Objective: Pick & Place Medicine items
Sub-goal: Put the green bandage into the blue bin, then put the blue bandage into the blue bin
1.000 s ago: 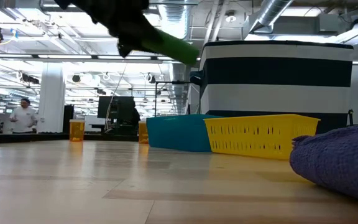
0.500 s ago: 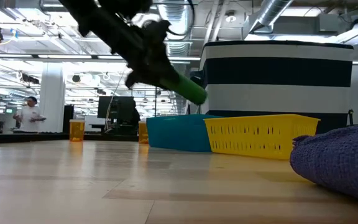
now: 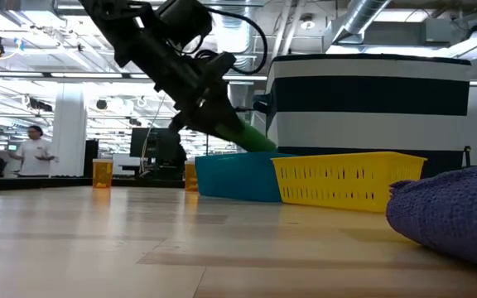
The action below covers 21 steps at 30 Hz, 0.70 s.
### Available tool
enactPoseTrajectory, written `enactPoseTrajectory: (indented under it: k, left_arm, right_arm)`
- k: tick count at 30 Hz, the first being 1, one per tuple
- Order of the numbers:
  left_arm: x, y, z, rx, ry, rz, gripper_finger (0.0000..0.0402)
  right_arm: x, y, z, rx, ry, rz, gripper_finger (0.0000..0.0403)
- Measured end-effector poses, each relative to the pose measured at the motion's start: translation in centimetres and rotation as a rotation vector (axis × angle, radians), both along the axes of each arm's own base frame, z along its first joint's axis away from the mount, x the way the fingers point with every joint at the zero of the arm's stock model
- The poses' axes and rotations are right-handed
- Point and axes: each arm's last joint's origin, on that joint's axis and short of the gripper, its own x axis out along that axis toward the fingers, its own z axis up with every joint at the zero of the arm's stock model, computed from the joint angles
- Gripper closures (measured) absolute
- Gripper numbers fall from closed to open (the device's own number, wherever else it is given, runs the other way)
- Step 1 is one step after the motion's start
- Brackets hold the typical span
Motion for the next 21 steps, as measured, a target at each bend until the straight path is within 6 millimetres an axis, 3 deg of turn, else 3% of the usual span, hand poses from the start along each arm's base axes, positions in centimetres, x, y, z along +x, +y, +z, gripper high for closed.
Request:
enactPoseTrajectory:
  k: [12,21]
  left_arm:
    - [0.27,0.09,0.08,0.004,-0.032,0.008,0.0193]
    - [0.57,0.72,0.66,-0.007,-0.109,0.052,0.0186]
  right_arm:
    - [0.01,-0.06,0.0,-0.015,-0.004,-0.016,0.0214]
    - [0.06,-0.14,0.03,-0.029,-0.014,-0.041,0.0214]
